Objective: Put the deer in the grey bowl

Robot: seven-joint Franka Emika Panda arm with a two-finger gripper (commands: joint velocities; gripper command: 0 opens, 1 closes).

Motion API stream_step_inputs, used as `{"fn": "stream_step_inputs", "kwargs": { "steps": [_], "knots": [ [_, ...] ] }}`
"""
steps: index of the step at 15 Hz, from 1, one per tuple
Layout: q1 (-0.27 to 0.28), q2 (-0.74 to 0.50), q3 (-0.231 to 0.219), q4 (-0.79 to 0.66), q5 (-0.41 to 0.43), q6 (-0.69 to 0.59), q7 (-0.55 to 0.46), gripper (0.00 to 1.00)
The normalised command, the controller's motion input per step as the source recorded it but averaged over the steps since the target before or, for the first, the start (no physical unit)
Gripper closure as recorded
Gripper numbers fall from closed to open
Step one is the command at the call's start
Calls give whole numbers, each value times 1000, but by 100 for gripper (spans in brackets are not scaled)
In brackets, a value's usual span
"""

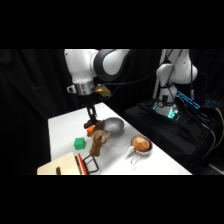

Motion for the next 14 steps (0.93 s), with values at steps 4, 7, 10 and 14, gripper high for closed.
{"fn": "stream_step_inputs", "kwargs": {
  "steps": [4,7,10,14],
  "knots": [
    [2,-536,-68,-337,-155,-104,74,93],
    [-58,-484,-56,-446,-108,15,1,93],
    [-94,-408,-62,-488,-79,106,-53,94],
    [-107,-264,-68,-430,-51,178,-108,94]
  ]
}}
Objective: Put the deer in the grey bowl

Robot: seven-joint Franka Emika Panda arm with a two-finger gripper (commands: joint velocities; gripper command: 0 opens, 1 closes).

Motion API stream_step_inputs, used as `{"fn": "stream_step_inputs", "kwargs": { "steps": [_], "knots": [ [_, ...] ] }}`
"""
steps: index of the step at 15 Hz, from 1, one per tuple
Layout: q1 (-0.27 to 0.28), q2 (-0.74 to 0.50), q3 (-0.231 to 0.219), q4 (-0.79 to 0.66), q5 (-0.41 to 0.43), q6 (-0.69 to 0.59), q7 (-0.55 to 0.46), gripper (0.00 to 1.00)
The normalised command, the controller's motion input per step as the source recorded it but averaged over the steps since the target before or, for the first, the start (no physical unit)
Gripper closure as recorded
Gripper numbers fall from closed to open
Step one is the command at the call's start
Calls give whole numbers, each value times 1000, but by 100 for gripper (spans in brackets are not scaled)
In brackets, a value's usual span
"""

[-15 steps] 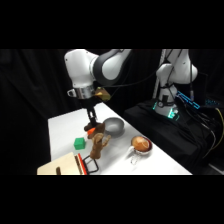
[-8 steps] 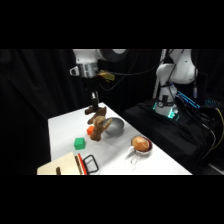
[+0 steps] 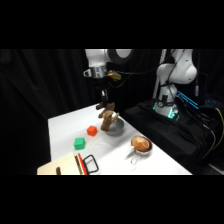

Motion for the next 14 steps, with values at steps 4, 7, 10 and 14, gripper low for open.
{"fn": "stream_step_inputs", "kwargs": {
  "steps": [4,7,10,14],
  "knots": [
    [-63,-87,-32,-287,-12,197,-139,93],
    [2,77,25,-161,15,211,-110,93],
    [39,203,53,-28,43,242,-85,47],
    [23,305,40,138,87,244,-98,28]
  ]
}}
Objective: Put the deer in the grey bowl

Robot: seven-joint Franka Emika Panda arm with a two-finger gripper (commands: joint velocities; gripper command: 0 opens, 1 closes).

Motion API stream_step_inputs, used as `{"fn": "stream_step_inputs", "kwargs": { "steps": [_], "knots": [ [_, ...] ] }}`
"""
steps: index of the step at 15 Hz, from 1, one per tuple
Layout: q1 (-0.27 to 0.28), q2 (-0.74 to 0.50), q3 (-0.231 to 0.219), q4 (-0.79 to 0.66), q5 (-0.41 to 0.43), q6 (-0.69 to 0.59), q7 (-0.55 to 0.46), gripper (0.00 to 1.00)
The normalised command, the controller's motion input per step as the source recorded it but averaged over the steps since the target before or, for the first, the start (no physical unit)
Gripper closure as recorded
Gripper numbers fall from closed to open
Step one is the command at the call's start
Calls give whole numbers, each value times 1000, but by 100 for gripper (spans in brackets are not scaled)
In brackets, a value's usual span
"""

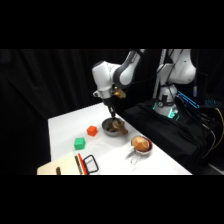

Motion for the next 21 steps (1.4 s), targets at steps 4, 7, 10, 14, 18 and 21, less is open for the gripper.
{"fn": "stream_step_inputs", "kwargs": {
  "steps": [4,7,10,14,18,21],
  "knots": [
    [-1,198,22,180,93,108,-113,0],
    [10,-108,4,140,29,-82,-75,0],
    [24,-295,-18,129,-38,-278,-17,0],
    [28,-384,-33,102,-112,-392,34,0],
    [0,-334,-23,204,-65,-451,-34,0],
    [6,-153,-4,262,15,-314,-85,0]
  ]
}}
